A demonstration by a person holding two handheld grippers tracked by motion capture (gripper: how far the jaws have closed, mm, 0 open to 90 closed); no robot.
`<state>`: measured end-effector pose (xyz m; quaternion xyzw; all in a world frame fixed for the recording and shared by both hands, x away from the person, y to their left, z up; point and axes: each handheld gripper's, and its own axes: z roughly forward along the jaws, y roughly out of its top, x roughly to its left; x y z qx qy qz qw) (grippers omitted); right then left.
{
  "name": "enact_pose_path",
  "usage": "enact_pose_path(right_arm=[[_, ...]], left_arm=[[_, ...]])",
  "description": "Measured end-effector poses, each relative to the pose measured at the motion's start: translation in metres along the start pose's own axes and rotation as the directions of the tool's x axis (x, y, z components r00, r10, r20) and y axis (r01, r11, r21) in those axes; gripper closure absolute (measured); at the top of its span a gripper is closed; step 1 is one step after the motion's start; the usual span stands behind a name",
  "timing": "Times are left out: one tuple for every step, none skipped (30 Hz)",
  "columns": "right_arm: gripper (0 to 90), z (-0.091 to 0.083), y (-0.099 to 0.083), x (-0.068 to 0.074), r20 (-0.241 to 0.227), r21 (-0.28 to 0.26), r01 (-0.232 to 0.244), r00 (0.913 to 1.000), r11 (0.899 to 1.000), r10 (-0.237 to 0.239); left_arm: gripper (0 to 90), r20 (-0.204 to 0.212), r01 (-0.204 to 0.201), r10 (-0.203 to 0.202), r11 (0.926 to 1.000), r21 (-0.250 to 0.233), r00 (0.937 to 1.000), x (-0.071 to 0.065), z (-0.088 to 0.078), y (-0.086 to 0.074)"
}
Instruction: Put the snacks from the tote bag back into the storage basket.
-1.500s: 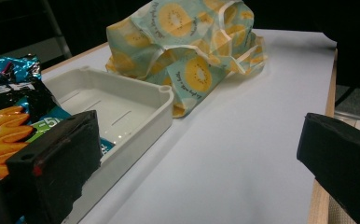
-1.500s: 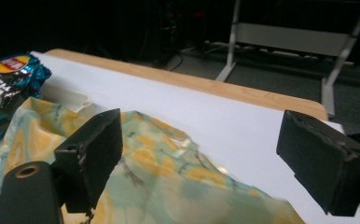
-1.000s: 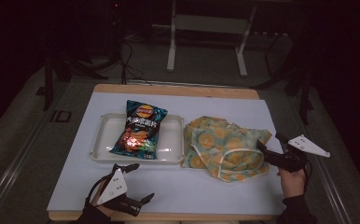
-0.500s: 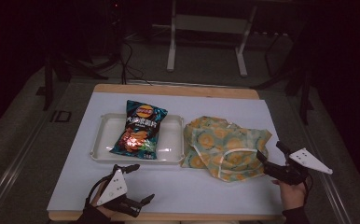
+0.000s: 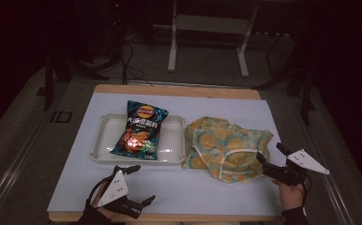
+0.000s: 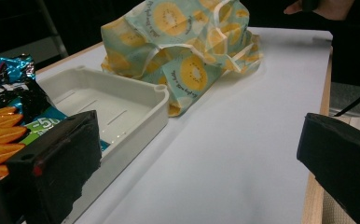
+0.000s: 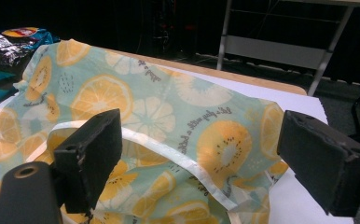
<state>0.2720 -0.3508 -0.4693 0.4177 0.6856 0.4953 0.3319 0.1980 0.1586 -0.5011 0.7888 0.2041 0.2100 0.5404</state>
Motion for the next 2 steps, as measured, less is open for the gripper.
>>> enact_pose_path(right_arm=[[13.8,-0.0001,-0.0001,-0.0001,0.000,-0.003,0.000,1.0000,1.000,0.000],[13.8,-0.0001,-0.0001,-0.0001,0.000,-0.003,0.000,1.0000,1.000,0.000]], left_arm=[[0.3,-0.001,-0.002,0.002,1.0000,0.000,1.0000,0.0000,-0.0001,0.0000],[0.3,-0.001,-0.002,0.002,1.0000,0.000,1.0000,0.0000,-0.0001,0.0000]])
